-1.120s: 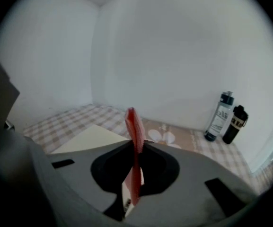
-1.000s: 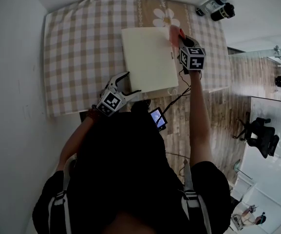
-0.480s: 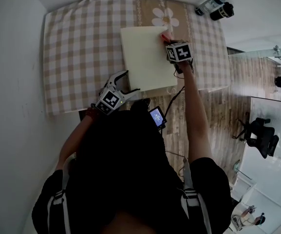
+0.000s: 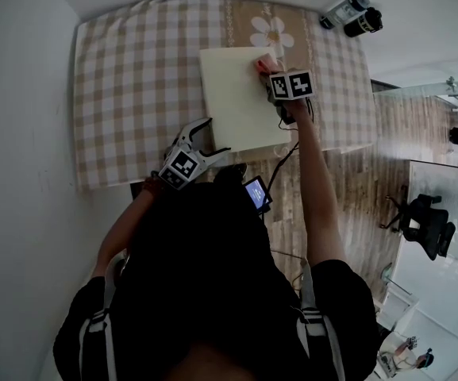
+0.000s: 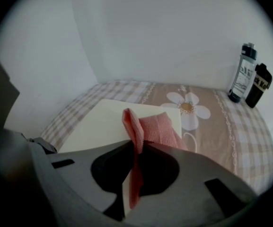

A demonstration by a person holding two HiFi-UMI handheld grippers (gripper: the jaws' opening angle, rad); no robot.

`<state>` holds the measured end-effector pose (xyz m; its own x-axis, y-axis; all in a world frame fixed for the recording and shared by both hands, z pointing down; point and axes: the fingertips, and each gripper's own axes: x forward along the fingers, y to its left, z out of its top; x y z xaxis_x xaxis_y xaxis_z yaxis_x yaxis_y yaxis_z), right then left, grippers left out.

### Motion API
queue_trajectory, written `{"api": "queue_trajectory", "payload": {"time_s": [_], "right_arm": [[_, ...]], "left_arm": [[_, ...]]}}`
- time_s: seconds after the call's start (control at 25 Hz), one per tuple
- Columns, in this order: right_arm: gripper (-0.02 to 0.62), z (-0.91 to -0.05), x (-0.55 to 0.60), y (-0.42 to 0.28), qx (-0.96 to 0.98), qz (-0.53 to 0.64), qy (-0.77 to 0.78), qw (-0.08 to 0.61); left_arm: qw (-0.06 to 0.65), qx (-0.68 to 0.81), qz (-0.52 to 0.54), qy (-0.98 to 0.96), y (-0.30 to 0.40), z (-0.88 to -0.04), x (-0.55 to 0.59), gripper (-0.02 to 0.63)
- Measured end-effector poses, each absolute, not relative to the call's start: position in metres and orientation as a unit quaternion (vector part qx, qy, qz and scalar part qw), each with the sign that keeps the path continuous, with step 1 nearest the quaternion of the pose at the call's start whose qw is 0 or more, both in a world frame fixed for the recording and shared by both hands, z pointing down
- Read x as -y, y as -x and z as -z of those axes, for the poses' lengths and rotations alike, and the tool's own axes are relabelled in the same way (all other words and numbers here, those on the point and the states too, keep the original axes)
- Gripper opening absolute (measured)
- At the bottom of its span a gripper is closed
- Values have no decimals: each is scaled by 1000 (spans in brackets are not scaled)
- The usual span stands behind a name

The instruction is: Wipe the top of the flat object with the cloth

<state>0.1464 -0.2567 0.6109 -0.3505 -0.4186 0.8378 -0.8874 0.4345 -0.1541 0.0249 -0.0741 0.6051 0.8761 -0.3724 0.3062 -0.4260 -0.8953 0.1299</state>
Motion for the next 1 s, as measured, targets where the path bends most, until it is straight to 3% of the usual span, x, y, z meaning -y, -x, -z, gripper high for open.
{"api": "queue_trajectory", "payload": {"time_s": [1.0], "right_arm": [[12,-610,240,-81,787,-314,-408,340]], "left_arm": [[94,215,-137,-962,-9,-606,78,413]]}}
